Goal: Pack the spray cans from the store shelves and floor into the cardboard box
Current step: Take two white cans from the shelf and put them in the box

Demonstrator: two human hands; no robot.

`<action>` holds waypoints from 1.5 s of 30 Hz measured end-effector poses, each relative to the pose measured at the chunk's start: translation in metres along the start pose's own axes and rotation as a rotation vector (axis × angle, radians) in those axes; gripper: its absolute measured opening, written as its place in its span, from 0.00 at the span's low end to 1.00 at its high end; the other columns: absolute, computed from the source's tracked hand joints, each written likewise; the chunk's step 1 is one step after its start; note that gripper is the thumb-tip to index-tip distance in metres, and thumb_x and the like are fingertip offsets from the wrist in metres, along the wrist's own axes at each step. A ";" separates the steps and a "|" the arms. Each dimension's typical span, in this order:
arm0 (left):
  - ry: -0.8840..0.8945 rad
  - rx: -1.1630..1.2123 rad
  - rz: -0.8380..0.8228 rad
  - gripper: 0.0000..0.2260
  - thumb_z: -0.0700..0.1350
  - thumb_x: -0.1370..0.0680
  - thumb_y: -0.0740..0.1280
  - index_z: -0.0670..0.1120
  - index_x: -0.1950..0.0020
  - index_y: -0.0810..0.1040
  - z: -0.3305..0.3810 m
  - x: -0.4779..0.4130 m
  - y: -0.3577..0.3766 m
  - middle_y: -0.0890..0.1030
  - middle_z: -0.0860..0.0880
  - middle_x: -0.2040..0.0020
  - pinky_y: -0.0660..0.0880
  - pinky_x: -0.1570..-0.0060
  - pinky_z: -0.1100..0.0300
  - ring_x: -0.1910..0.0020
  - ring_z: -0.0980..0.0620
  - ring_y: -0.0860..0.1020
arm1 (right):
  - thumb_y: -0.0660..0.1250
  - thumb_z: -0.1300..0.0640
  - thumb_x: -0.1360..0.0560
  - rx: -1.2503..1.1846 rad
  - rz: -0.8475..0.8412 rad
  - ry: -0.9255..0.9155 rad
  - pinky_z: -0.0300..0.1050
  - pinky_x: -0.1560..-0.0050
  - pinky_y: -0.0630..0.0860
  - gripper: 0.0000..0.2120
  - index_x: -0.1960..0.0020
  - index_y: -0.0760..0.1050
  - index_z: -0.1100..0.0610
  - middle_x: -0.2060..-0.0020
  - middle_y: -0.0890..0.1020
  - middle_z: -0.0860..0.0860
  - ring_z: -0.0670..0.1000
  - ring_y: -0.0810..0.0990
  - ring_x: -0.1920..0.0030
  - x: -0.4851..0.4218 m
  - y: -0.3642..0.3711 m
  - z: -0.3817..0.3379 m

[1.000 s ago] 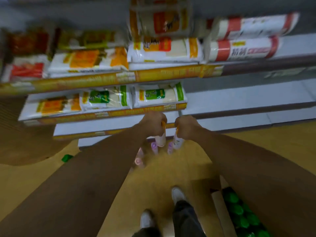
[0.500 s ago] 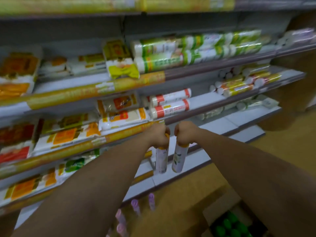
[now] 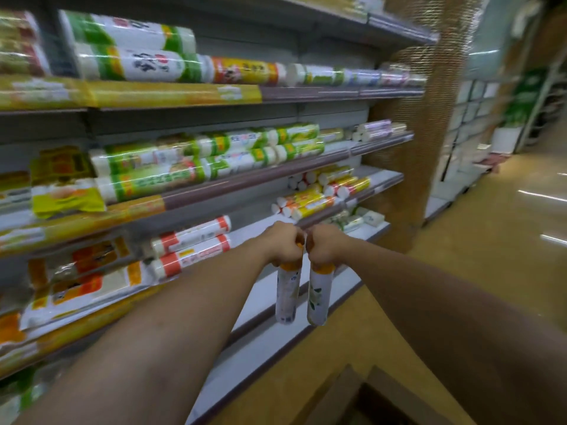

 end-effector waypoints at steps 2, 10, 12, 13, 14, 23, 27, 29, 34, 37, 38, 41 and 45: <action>0.047 -0.009 -0.017 0.09 0.38 0.31 0.65 0.43 0.54 0.82 0.028 -0.022 0.008 0.80 0.39 0.61 0.81 0.68 0.52 0.63 0.42 0.82 | 0.64 0.66 0.25 -0.025 0.005 0.073 0.45 0.68 0.65 0.17 0.70 0.65 0.59 0.73 0.65 0.54 0.51 0.64 0.72 0.004 -0.003 0.036; 0.222 0.051 -0.162 0.10 0.38 0.28 0.65 0.43 0.50 0.82 0.128 -0.103 0.057 0.80 0.42 0.56 0.76 0.72 0.58 0.66 0.47 0.79 | 0.67 0.63 0.25 -0.049 -0.024 0.326 0.43 0.73 0.66 0.17 0.70 0.66 0.57 0.75 0.68 0.54 0.50 0.67 0.74 0.025 0.000 0.157; 0.274 0.052 -0.190 0.08 0.40 0.29 0.67 0.48 0.52 0.81 0.148 -0.122 0.073 0.80 0.44 0.55 0.80 0.70 0.56 0.64 0.46 0.81 | 0.67 0.63 0.25 -0.049 -0.042 0.402 0.43 0.72 0.67 0.17 0.71 0.66 0.57 0.75 0.69 0.53 0.50 0.68 0.74 0.028 0.006 0.182; 0.302 0.052 -0.210 0.09 0.40 0.28 0.67 0.48 0.50 0.81 0.158 -0.131 0.082 0.79 0.44 0.55 0.81 0.69 0.55 0.64 0.46 0.81 | 0.66 0.64 0.26 -0.067 -0.043 0.451 0.44 0.70 0.68 0.17 0.71 0.66 0.57 0.74 0.69 0.53 0.50 0.69 0.73 0.029 0.009 0.194; 0.331 0.048 -0.238 0.10 0.40 0.27 0.66 0.47 0.47 0.81 0.168 -0.141 0.092 0.79 0.43 0.55 0.81 0.68 0.54 0.63 0.46 0.81 | 0.66 0.65 0.26 -0.089 -0.047 0.503 0.45 0.70 0.68 0.17 0.71 0.66 0.58 0.74 0.69 0.54 0.50 0.69 0.73 0.030 0.014 0.207; 0.461 0.019 -0.496 0.22 0.48 0.27 0.79 0.46 0.37 0.75 0.232 -0.203 0.182 0.78 0.44 0.50 0.78 0.66 0.54 0.56 0.45 0.81 | 0.72 0.61 0.27 -0.182 -0.167 0.793 0.46 0.64 0.78 0.16 0.39 0.81 0.62 0.48 0.84 0.58 0.52 0.78 0.62 0.047 0.074 0.303; 0.500 -0.006 -0.554 0.25 0.50 0.28 0.80 0.45 0.36 0.75 0.249 -0.215 0.230 0.78 0.44 0.47 0.79 0.62 0.52 0.53 0.45 0.80 | 0.72 0.61 0.29 -0.249 -0.171 0.875 0.49 0.51 0.84 0.15 0.42 0.82 0.60 0.48 0.84 0.56 0.53 0.83 0.51 0.060 0.117 0.339; 0.510 -0.039 -0.576 0.26 0.51 0.29 0.80 0.46 0.35 0.75 0.259 -0.219 0.257 0.78 0.44 0.43 0.80 0.56 0.51 0.49 0.44 0.79 | 0.72 0.61 0.30 -0.272 -0.193 0.897 0.49 0.50 0.84 0.15 0.43 0.82 0.59 0.49 0.84 0.55 0.54 0.83 0.50 0.069 0.142 0.355; 0.484 -0.068 -0.642 0.27 0.51 0.29 0.80 0.47 0.34 0.75 0.280 -0.221 0.335 0.78 0.45 0.41 0.74 0.56 0.54 0.49 0.47 0.74 | 0.69 0.60 0.30 -0.342 -0.252 0.918 0.51 0.49 0.84 0.16 0.42 0.81 0.60 0.47 0.83 0.56 0.56 0.82 0.48 0.087 0.214 0.404; 0.430 -0.054 -0.674 0.24 0.48 0.29 0.80 0.47 0.36 0.76 0.281 -0.215 0.394 0.77 0.45 0.42 0.72 0.57 0.54 0.51 0.48 0.72 | 0.69 0.59 0.29 -0.413 -0.285 0.900 0.51 0.47 0.82 0.18 0.39 0.80 0.59 0.44 0.82 0.57 0.57 0.81 0.44 0.098 0.267 0.426; 0.403 -0.049 -0.681 0.23 0.48 0.28 0.79 0.47 0.37 0.76 0.279 -0.213 0.414 0.76 0.45 0.42 0.71 0.58 0.54 0.51 0.47 0.73 | 0.70 0.59 0.28 -0.447 -0.304 0.887 0.51 0.46 0.81 0.18 0.38 0.79 0.60 0.43 0.81 0.58 0.58 0.80 0.43 0.102 0.288 0.434; 0.339 -0.036 -0.676 0.22 0.48 0.30 0.78 0.46 0.39 0.76 0.273 -0.203 0.472 0.76 0.44 0.41 0.74 0.52 0.51 0.45 0.43 0.76 | 0.73 0.57 0.27 -0.531 -0.296 0.869 0.48 0.45 0.79 0.17 0.40 0.79 0.60 0.43 0.80 0.58 0.59 0.79 0.40 0.116 0.346 0.450; 0.252 0.005 -0.730 0.19 0.47 0.27 0.76 0.46 0.39 0.76 0.265 -0.184 0.554 0.73 0.44 0.40 0.75 0.42 0.45 0.43 0.40 0.76 | 0.71 0.52 0.24 -0.667 -0.234 0.894 0.48 0.47 0.77 0.12 0.43 0.80 0.57 0.45 0.76 0.56 0.57 0.77 0.45 0.137 0.425 0.461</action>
Point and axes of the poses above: each hand's wrist, its own x-axis away from the middle knuckle, its own y-axis out of the palm, z = x × y, the point moved 1 cm from there along -x, towards the middle knuckle
